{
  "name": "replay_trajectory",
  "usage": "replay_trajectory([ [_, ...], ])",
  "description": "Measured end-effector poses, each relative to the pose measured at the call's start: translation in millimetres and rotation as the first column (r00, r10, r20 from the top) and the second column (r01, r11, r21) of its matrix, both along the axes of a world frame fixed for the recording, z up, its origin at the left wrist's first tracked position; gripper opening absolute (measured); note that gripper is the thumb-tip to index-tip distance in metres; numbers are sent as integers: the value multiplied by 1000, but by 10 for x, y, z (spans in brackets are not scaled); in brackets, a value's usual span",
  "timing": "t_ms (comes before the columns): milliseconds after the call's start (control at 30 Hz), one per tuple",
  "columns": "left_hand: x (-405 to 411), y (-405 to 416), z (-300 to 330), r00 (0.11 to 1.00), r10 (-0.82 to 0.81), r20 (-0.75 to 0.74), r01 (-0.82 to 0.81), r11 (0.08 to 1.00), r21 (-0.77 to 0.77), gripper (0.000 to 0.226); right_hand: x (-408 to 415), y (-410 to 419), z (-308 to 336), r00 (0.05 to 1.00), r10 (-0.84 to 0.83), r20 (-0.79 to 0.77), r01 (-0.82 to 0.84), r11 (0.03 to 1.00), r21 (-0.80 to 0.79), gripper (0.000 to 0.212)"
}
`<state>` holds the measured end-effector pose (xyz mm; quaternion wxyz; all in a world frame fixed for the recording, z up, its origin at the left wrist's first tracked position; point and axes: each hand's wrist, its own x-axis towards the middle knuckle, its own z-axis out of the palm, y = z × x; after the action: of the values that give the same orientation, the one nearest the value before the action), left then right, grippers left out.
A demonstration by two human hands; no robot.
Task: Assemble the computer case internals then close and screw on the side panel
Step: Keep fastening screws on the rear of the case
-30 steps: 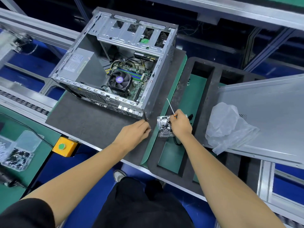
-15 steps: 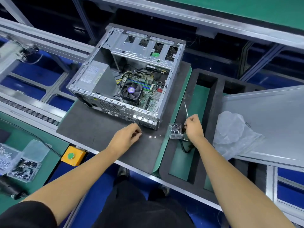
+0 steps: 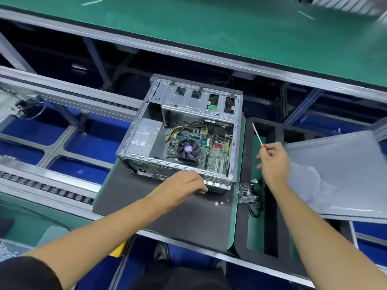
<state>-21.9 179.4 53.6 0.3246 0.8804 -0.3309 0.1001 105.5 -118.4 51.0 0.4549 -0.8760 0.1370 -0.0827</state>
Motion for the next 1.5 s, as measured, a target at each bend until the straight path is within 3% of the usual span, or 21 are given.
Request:
replay_trajectory([
  [100, 249, 242, 274, 990, 143, 12, -140, 980, -144, 19, 66, 214, 226, 998, 1, 66, 3, 998, -65, 4],
  [233, 556, 657, 546, 883, 423, -205, -465, 848, -253, 10, 94, 610, 479, 990, 114, 79, -106, 990, -97, 25],
  [333, 698, 951, 548, 815, 472, -336, -565, 775, -283, 6, 46, 1030, 630, 973, 226, 55, -227, 974, 17, 32],
  [400, 745, 1080, 504, 794, 467, -389, -583, 766, -271, 5, -11, 1325, 653, 949, 317, 11, -316, 941, 119, 21],
  [567, 876, 1253, 416, 710, 301, -636, -620, 696, -362, 10, -112, 1819, 520, 870, 488, -75, -483, 872, 79, 17],
  [700, 933, 1318, 381, 732, 193, -653, -561, 715, -417, 10, -120, 1950, 482, 849, 519, -101, -523, 852, -16, 18],
  [833, 989, 1378, 295, 707, 95, -701, -625, 549, -556, 8, -121, 1971, 492, 857, 505, -103, -508, 861, -7, 24],
  [1033, 1047, 1398, 261, 699, 35, -714, -601, 570, -560, 7, -127, 2018, 523, 860, 502, -97, -506, 863, -19, 22],
  [1300, 1093, 1420, 377, 630, -87, -771, -652, 479, -587, 10, -241, 2202, 551, 830, 553, -72, -514, 809, 285, 18],
  [1500, 1047, 1340, 564, 559, -302, -772, -708, 312, -634, 23, -437, 2413, 518, 834, 547, -66, -477, 777, 410, 22],
])
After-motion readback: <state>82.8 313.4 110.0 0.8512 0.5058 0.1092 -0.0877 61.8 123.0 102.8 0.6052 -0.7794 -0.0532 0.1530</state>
